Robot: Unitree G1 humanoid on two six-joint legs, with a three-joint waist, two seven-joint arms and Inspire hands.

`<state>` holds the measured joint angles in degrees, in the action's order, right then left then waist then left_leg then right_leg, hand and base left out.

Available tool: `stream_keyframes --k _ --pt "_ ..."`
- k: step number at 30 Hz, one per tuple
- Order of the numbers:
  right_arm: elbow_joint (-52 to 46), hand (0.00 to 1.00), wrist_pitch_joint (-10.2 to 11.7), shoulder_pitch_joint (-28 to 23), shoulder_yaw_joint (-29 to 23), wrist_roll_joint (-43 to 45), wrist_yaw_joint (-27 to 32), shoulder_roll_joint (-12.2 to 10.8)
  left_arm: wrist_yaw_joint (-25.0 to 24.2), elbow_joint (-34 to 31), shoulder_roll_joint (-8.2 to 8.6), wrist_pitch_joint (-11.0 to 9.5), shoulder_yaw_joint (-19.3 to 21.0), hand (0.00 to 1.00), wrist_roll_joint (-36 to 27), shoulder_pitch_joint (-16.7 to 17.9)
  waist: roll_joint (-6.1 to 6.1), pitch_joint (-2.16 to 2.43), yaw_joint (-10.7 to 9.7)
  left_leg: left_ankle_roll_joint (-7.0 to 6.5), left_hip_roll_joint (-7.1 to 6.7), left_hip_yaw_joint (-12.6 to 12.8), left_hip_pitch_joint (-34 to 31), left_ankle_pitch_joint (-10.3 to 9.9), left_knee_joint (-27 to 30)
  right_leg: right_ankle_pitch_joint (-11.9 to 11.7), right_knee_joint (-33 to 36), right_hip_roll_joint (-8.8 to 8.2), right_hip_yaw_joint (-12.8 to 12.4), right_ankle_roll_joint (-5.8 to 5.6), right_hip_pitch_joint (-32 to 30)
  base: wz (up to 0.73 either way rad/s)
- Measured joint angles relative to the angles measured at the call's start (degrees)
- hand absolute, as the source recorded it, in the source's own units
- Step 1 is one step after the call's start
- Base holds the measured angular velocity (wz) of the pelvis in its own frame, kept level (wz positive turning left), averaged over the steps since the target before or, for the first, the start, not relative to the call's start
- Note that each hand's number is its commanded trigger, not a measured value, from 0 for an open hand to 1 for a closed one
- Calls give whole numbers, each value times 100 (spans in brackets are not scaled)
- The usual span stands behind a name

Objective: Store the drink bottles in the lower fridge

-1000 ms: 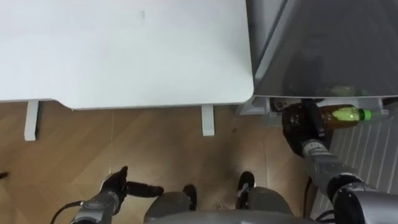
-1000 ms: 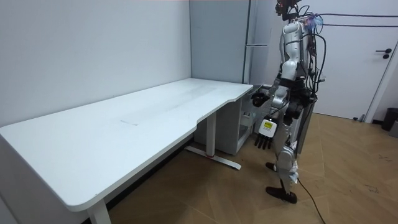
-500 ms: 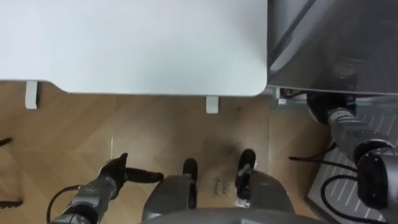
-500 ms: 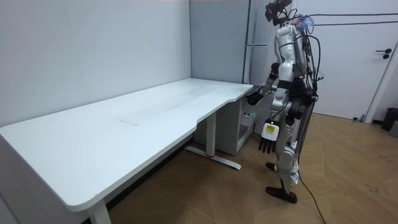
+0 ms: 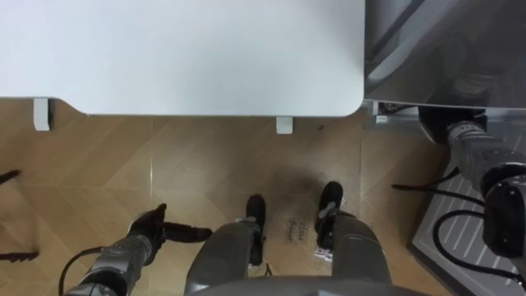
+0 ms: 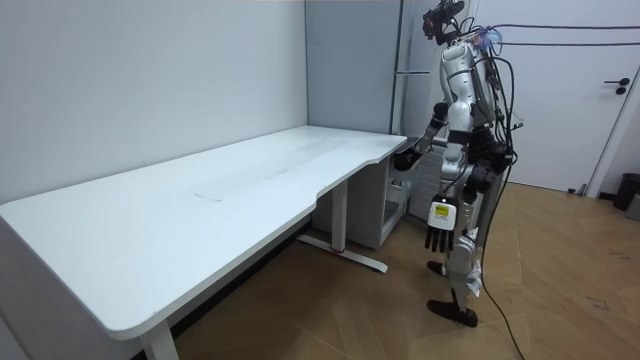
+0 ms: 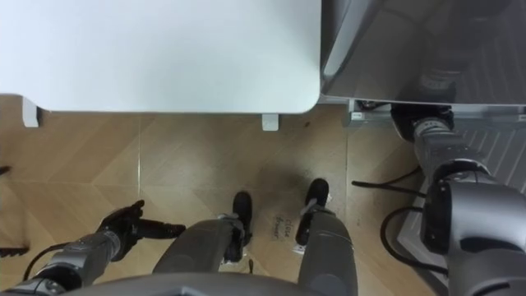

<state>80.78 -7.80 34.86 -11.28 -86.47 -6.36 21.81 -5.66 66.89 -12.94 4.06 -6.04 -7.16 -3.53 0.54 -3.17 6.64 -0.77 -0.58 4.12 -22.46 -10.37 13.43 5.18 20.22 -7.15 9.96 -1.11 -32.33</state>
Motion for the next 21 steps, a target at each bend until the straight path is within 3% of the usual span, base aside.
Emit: stream_keyframes --k 9,21 --pt "-2 0 -103 100 19 4 207 75 -2 -4 -99 117 -280 0 53 9 -79 -48 -17 -16 -36 45 -25 75 48 -47 57 -72 38 16 -24 0" --pt "19 0 -100 180 14 15 314 98 -169 2 -137 158 -321 0 53 16 -72 -40 -83 -16 -30 46 -90 75 188 -96 86 -70 37 36 -36 0"
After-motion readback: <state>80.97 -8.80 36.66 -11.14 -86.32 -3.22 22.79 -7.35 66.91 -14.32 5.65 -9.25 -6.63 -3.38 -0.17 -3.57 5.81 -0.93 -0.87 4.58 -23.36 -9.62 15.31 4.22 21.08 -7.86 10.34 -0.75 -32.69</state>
